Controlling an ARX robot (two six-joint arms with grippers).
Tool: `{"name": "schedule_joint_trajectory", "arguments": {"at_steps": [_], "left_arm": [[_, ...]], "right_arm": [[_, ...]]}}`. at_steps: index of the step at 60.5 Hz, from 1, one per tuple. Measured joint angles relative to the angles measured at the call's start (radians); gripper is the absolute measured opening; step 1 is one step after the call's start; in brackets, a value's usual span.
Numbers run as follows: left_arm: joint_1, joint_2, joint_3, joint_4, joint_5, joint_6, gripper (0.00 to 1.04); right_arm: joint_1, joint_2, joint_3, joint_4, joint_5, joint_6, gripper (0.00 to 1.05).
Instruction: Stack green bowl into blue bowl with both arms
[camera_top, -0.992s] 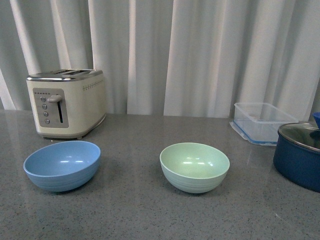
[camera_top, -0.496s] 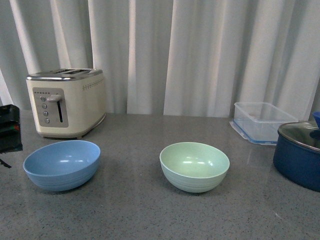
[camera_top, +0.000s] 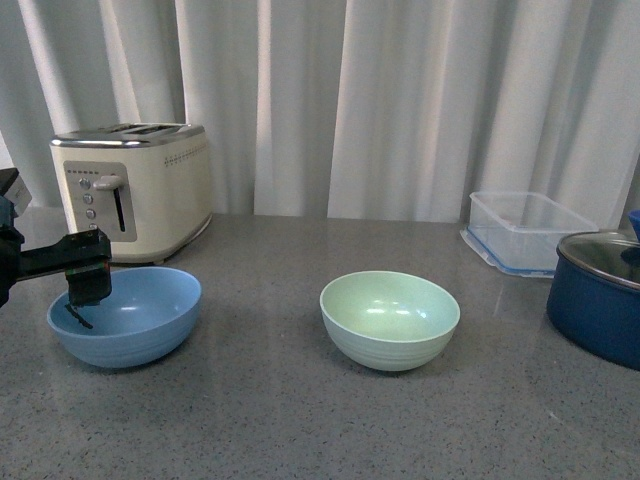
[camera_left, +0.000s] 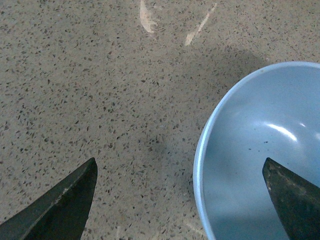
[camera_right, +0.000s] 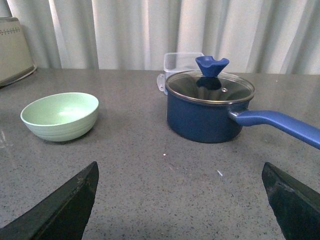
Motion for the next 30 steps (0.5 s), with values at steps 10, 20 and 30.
{"name": "schedule_joint_trajectory", "arguments": {"at_steps": [10,20,30], "left_arm": [[-0.013,0.049,0.042,-0.003,-0.002,-0.001,0.98],[-0.024,0.085,0.076,-0.018,-0.023,-0.007,0.85],[-0.033,0.097,0.083,-0.031,-0.028,-0.017,0.59]], "right_arm": [[0.0,0.0,0.0,0.0,0.0,0.0,0.95],[0.0,0.0,0.0,0.0,0.0,0.0,0.95],[0.0,0.0,0.0,0.0,0.0,0.0,0.95]]}}
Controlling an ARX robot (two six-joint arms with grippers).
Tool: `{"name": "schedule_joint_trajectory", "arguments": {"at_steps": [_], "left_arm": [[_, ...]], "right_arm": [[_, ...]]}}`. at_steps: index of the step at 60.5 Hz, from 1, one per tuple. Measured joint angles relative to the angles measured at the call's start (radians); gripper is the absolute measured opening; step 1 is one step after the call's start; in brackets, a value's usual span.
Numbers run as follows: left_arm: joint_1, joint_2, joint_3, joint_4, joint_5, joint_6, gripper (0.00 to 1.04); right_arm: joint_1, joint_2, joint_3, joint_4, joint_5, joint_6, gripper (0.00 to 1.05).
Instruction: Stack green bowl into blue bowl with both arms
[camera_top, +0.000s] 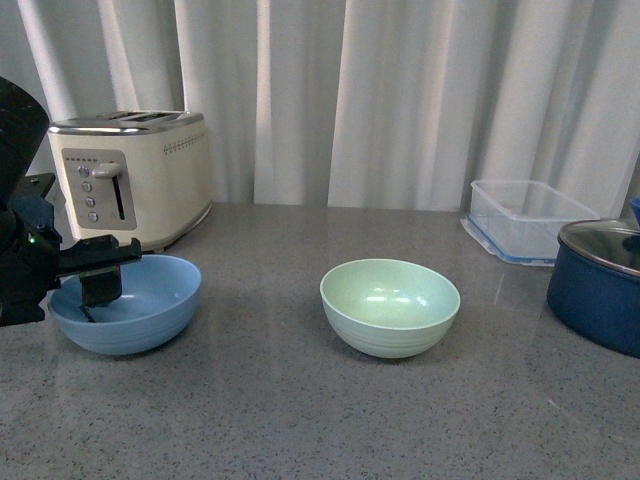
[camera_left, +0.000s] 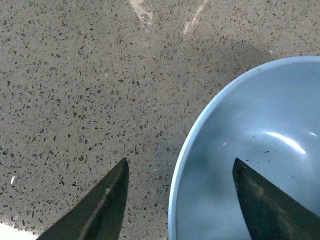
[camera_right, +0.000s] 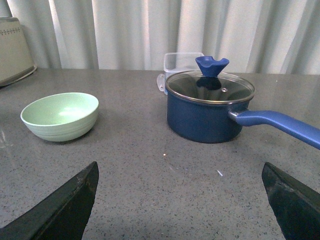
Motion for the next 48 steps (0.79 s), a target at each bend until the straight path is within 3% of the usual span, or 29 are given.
{"name": "schedule_joint_trajectory", "arguments": {"at_steps": [21,48], "left_arm": [[-0.003,0.0,0.006,-0.024,-0.004,-0.068,0.04],[-0.055,-0.054,0.058,-0.065,0.02,-0.136,0.04]], "right_arm": [[0.0,0.0,0.0,0.0,0.0,0.0,0.95],[0.0,0.0,0.0,0.0,0.0,0.0,0.95]]}}
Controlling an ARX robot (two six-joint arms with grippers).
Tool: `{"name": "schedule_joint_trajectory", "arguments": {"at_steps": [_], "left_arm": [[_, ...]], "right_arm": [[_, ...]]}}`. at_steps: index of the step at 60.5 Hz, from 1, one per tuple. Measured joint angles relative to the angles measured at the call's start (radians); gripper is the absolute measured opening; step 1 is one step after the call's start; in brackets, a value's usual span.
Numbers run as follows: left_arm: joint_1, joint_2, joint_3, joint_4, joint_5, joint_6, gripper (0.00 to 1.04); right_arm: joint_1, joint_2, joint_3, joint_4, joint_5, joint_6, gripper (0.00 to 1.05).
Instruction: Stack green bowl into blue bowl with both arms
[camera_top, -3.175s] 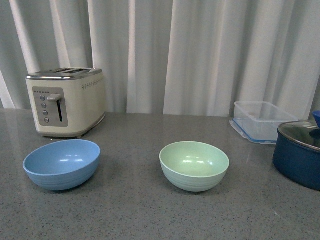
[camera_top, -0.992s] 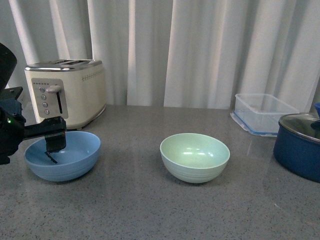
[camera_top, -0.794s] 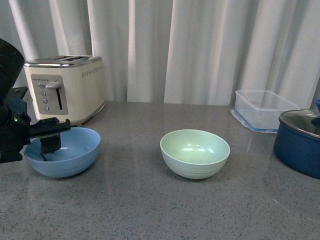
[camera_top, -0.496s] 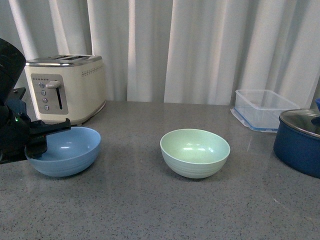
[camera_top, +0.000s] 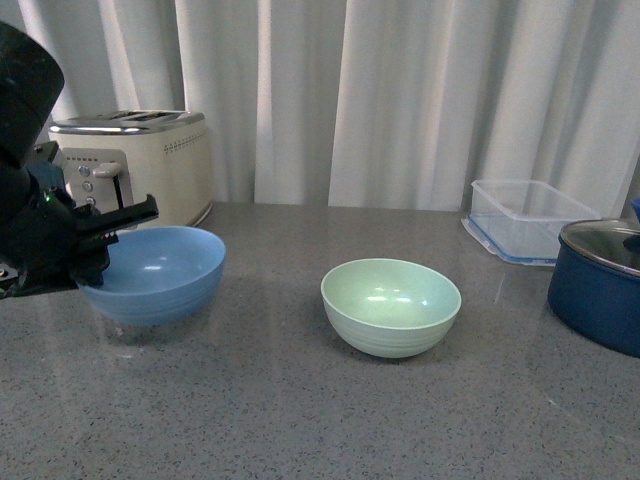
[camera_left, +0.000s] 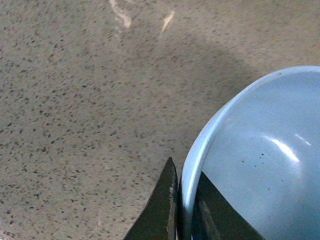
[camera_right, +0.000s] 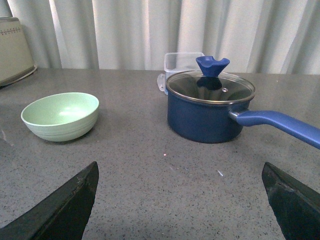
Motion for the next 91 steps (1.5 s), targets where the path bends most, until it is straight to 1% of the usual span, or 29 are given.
{"name": "schedule_joint_trajectory", "arguments": {"at_steps": [16,28,91], "left_arm": [[-0.076,-0.013,0.009,-0.002,-0.005,-0.007,0.04],[-0.108,-0.001,0.024,-0.003,-0.015,-0.008,0.04],[-0.156,0.17,0.138,0.003,-0.022,-0.008,0.04]], "right_arm": [[0.0,0.0,0.0,0.0,0.0,0.0,0.95],[0.0,0.0,0.0,0.0,0.0,0.0,0.95],[0.0,0.0,0.0,0.0,0.0,0.0,0.95]]}}
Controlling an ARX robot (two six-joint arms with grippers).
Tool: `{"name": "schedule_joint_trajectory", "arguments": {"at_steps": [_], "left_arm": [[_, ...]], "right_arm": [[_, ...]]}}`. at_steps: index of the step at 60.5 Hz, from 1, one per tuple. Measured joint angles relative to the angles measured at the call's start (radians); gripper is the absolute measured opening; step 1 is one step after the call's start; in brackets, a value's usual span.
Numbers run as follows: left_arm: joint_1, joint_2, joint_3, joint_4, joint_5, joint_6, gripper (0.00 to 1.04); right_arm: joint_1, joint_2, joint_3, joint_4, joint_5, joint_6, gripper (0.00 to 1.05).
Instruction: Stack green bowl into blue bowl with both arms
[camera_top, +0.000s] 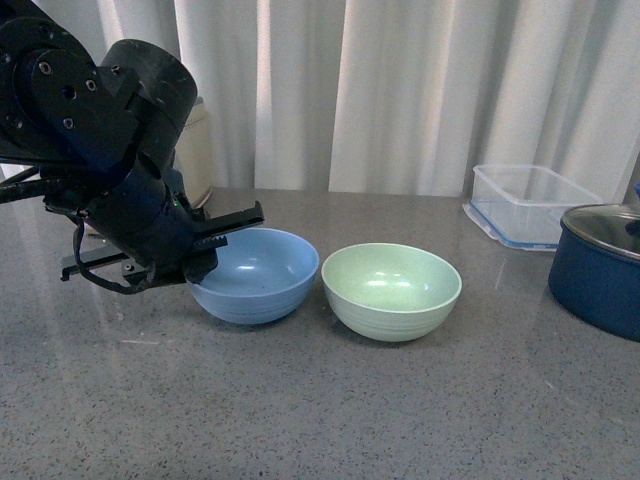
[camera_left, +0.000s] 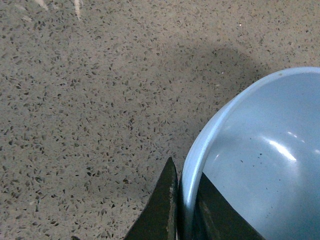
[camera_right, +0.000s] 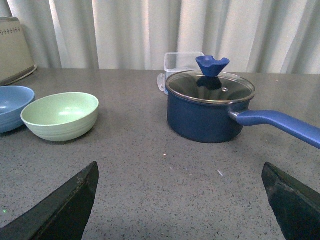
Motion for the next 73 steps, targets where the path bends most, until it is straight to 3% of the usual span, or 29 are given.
{"name": "schedule_joint_trajectory", "arguments": {"at_steps": [21,41,57,73], "left_arm": [[-0.017,0.013,0.009,0.0,-0.003,0.0,0.05],[-0.007,-0.06,-0.045,-0.003,-0.047,0.021,0.57],[0.026,-0.353,-0.301,0.153,-0.159,0.148,1.0],[0.033,-0.78,-0.692,0.161,-0.186,0.254,0.98]], "right_arm": [[0.0,0.0,0.0,0.0,0.0,0.0,0.95],[0.0,0.0,0.0,0.0,0.0,0.0,0.95],[0.0,0.0,0.0,0.0,0.0,0.0,0.95],[0.0,0.0,0.0,0.0,0.0,0.0,0.95]]}}
